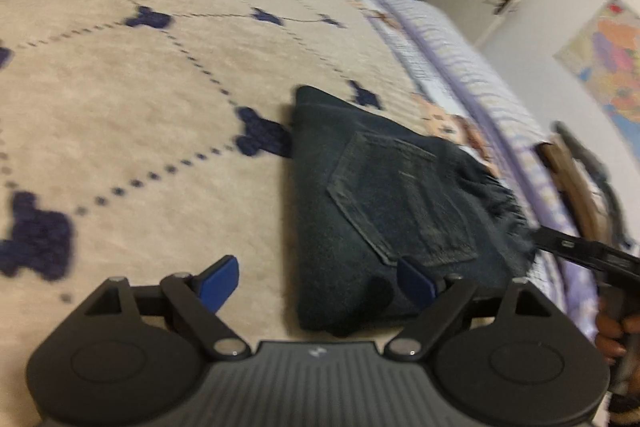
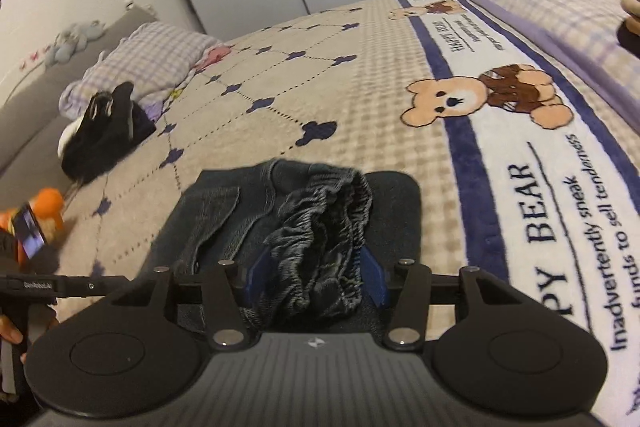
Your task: Fold clothes
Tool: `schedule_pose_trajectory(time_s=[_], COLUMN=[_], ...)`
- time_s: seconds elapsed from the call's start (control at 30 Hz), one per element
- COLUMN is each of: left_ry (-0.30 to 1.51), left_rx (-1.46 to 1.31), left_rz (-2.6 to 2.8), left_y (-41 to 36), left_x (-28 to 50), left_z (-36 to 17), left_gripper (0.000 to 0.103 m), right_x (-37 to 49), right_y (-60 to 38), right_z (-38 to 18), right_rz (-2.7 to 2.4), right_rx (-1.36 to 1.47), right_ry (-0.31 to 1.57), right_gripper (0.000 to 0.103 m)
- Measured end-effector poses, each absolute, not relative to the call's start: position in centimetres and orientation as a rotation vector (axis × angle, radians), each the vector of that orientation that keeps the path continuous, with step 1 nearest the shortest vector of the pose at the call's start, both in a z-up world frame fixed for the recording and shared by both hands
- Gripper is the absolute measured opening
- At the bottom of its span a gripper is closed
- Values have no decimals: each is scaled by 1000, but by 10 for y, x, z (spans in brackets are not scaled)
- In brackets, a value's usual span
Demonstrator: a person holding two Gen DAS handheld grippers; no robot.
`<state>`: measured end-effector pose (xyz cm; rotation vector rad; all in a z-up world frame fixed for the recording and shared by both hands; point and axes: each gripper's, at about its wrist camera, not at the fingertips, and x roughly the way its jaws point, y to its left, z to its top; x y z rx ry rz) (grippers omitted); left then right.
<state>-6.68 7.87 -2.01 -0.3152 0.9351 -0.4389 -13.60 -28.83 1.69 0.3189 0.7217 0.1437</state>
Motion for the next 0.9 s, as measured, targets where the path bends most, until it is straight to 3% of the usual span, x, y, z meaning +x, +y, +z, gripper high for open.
schedule_pose_trajectory(time_s=[0.23, 0.47, 0.63, 0.9], left_ry=[992, 1073, 1066, 1083], left_rx=[-239, -104, -19, 14], left_rz=[-253, -213, -225, -283], left_y=[66, 37, 17, 6], left_x=[-67, -74, -79, -67], left_z=[-1, 1, 8, 10], left_gripper=[103, 103, 103, 103], right_x=[-138, -148, -148, -143], right_y=[-297, -304, -310, -317], right_z=[31, 33, 39, 33], right_rz=[91, 69, 55, 68], right_rx=[270, 265, 279, 328], right_ry=[810, 859, 865, 893], right_gripper=[67, 71, 79, 80])
